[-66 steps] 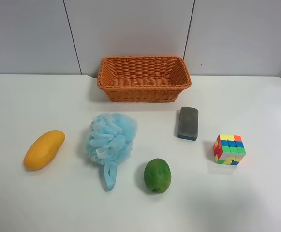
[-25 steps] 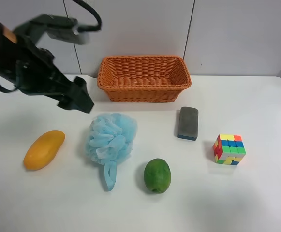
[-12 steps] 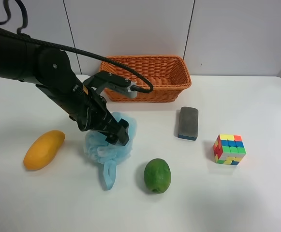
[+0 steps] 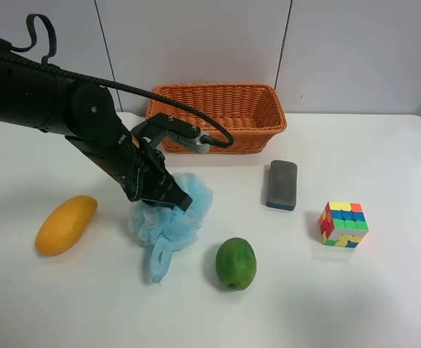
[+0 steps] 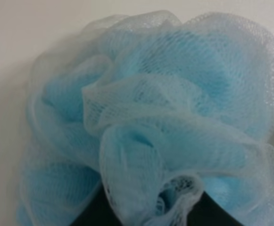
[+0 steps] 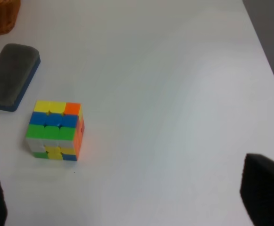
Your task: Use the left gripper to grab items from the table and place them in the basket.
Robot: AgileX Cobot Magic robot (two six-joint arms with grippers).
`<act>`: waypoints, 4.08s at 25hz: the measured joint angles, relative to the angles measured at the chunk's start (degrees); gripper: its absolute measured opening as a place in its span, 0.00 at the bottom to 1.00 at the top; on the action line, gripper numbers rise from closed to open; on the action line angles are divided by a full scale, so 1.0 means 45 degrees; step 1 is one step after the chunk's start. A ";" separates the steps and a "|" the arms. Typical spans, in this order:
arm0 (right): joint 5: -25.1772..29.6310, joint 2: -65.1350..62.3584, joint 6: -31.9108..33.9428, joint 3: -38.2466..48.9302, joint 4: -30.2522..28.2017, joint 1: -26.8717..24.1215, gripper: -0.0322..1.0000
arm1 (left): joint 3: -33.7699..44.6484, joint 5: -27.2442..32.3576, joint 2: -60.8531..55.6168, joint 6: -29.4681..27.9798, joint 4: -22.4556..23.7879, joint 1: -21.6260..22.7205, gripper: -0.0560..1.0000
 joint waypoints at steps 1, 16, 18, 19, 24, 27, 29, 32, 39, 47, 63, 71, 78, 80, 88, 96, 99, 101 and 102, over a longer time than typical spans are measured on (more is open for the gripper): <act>0.0000 0.0000 0.0000 0.0000 0.0000 0.0000 0.99 | 0.0000 0.0015 0.0000 0.0014 -0.0002 0.0000 0.16; 0.0000 0.0000 0.0000 0.0000 0.0000 0.0000 0.99 | -0.3659 0.1976 -0.2975 0.0037 0.3038 0.0000 0.15; 0.0000 0.0000 0.0000 0.0000 0.0000 0.0000 0.99 | -0.4593 0.2145 -0.2763 0.0198 0.4081 0.0048 0.15; 0.0000 0.0000 0.0000 0.0000 0.0000 0.0000 0.99 | -0.5085 0.2146 -0.2532 0.0311 0.4399 0.0144 0.15; 0.0000 0.0000 0.0000 0.0000 0.0000 0.0000 0.99 | -0.7422 0.2131 -0.0404 0.1060 0.4914 0.0819 0.15; 0.0000 0.0000 0.0000 0.0000 0.0000 0.0000 0.99 | -0.8866 0.2011 0.1312 0.1212 0.4951 0.1122 0.14; 0.0000 0.0000 0.0000 0.0000 0.0000 0.0000 0.99 | -0.9891 0.1868 0.2451 0.1271 0.4961 0.1230 0.14; 0.0000 0.0000 0.0000 0.0000 0.0000 0.0000 0.99 | -1.1483 0.1829 0.4082 0.1490 0.4976 0.1262 0.14; 0.0000 0.0000 0.0000 0.0000 0.0000 0.0000 0.99 | -1.3172 0.1771 0.6416 0.1677 0.4406 0.1262 0.14; 0.0000 0.0000 0.0000 0.0000 0.0000 0.0000 0.99 | -1.3222 0.1999 0.6368 0.1686 0.4203 0.1262 0.25; 0.0000 0.0000 0.0000 0.0000 0.0000 0.0000 0.99 | -1.3289 0.4034 0.5484 0.1538 0.3475 0.1262 0.99; 0.0000 0.0000 0.0000 0.0000 0.0000 0.0000 0.99 | -1.3271 1.0036 0.1842 -0.0649 0.5697 0.1262 0.99; 0.0000 0.0000 0.0000 0.0000 0.0000 0.0000 0.99 | -1.0345 1.0497 -0.3356 -0.2071 0.6578 0.1262 0.99; 0.0000 0.0000 0.0000 0.0000 0.0000 0.0000 0.99 | -0.9156 1.0529 -0.4979 -0.2296 0.6944 0.1262 0.99; 0.0000 0.0000 0.0000 0.0000 0.0000 0.0000 0.99 | -0.4118 1.0542 -1.1316 -0.3339 0.8297 0.1262 0.99; 0.0000 0.0000 0.0000 0.0000 0.0000 0.0000 0.99 | -0.0467 1.0550 -1.6335 -0.4102 0.7958 0.3750 0.99; 0.0000 0.0000 0.0000 0.0000 0.0000 0.0000 0.99 | 0.0621 1.0569 -1.7648 -0.3917 0.7188 0.5732 0.99; 0.0000 0.0000 0.0000 0.0000 0.0000 0.0000 0.99 | 0.1283 1.0567 -1.8396 -0.3554 0.6539 0.6925 0.99; 0.0000 0.0000 0.0000 0.0000 0.0000 0.0000 0.99 | 0.1644 1.0567 -1.8765 -0.3339 0.6149 0.7497 0.99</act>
